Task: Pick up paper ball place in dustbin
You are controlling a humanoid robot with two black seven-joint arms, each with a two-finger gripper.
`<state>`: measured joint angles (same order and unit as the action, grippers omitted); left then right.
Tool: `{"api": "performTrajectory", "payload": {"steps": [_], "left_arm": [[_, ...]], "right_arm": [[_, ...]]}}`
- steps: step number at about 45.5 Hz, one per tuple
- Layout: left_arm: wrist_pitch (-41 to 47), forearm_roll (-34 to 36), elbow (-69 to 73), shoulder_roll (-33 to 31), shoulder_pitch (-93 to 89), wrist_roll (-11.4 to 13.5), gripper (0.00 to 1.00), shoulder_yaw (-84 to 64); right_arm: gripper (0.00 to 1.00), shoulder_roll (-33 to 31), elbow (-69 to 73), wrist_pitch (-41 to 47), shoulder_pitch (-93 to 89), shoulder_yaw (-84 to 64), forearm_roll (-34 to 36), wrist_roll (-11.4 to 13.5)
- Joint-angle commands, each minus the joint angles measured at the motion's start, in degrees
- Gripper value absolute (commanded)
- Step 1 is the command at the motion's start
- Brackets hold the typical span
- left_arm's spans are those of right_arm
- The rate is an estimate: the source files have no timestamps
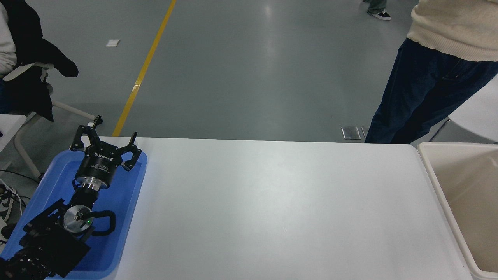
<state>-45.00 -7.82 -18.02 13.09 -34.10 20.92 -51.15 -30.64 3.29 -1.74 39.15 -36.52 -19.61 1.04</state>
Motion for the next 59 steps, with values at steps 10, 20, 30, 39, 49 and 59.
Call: {"api": "performTrajectory", "payload": {"steps": [10,20,30,39,49,59], "left_arm": [[0.0,0.0,0.0,0.0,0.0,0.0,1.00,0.0],[0.0,0.0,0.0,0.0,0.0,0.0,1.00,0.0],[0.0,0.0,0.0,0.0,0.0,0.0,1.00,0.0],[0.0,0.0,0.0,0.0,0.0,0.0,1.00,0.0],[0.0,0.0,0.0,0.0,0.0,0.0,1.00,0.0],[0.0,0.0,0.0,0.0,0.0,0.0,1.00,0.0]], "right_arm": [[0.99,1.3,0.4,-7.1,-1.4,5.9,0.1,-0.1],[1.00,0.8,2.2,-7.0,-1.8,22.5,0.0,-0.3],[1.00,-5.1,14.5,-6.9,-1.4,46.9,-0.1,-0.3],[1.00,-4.3,17.3,-7.0,-0.9,58.5,0.1,-0.7],[1.00,-4.4,31.2,-6.2,-5.5,79.5,0.1,-1.0],[1.00,-3.3,37.8,-3.4,-7.5,87.7,3.8,-11.9]]}}
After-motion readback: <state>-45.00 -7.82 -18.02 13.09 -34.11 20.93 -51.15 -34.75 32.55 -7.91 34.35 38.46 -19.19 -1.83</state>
